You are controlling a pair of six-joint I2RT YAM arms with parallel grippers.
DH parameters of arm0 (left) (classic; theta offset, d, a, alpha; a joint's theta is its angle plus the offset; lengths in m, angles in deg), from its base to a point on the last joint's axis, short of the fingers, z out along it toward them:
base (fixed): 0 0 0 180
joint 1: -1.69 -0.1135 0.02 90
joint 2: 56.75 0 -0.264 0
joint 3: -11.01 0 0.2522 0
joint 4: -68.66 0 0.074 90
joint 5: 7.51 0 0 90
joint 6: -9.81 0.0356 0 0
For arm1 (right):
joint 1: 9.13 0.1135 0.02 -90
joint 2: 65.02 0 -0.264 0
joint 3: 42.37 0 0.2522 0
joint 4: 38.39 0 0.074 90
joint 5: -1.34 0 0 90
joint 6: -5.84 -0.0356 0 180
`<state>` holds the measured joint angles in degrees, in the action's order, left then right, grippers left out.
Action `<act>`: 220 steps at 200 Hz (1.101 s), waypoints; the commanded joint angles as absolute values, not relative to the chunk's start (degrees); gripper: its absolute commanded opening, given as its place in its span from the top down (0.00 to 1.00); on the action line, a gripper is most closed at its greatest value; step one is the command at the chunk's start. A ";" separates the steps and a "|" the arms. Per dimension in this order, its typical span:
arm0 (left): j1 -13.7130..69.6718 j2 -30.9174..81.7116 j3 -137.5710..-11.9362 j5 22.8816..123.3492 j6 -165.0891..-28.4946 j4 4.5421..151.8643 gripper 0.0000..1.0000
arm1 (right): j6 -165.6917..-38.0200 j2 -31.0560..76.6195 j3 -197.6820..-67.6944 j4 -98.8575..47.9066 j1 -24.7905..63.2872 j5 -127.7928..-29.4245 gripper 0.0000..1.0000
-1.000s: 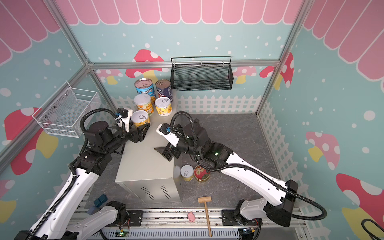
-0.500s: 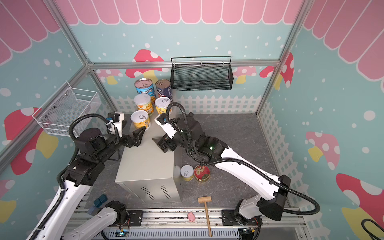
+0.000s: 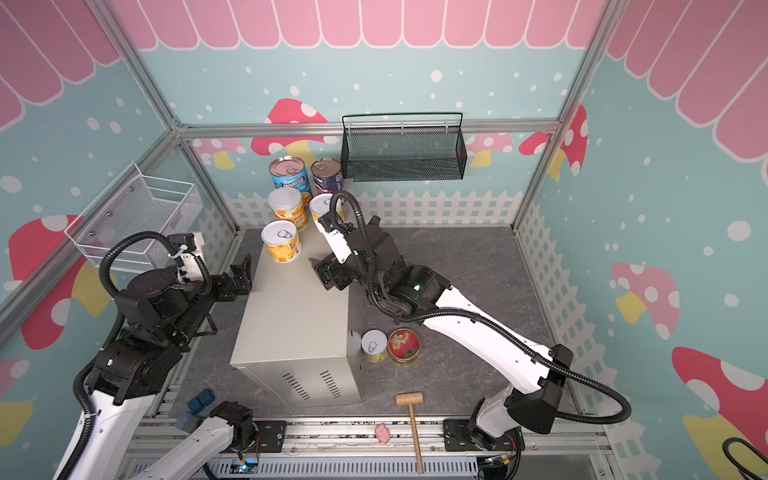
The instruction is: Place and organize the canned foods onto the counter
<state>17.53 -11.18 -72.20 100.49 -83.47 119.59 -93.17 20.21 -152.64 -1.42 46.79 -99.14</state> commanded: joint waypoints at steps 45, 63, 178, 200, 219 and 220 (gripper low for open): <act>16.30 -3.88 -75.90 104.09 -83.85 117.64 0.00 | -94.62 20.85 -154.05 -0.10 46.92 -99.91 0.30; 15.21 -2.92 -76.32 103.10 -84.15 117.12 0.00 | -94.36 20.66 -154.05 0.19 46.90 -99.97 0.33; 12.31 -1.64 -74.28 93.36 -80.54 112.22 0.01 | -93.73 21.43 -153.89 0.08 46.93 -99.29 0.33; 12.32 -1.48 -74.13 92.85 -80.52 112.13 0.01 | -93.91 21.11 -153.37 0.08 46.91 -99.52 0.32; 12.32 -1.50 -74.03 92.16 -80.55 112.06 0.00 | -94.04 20.69 -153.02 0.00 46.92 -99.64 0.32; 12.32 -1.48 -74.03 92.16 -80.54 112.05 0.01 | -94.02 20.68 -153.01 -0.01 46.93 -99.60 0.32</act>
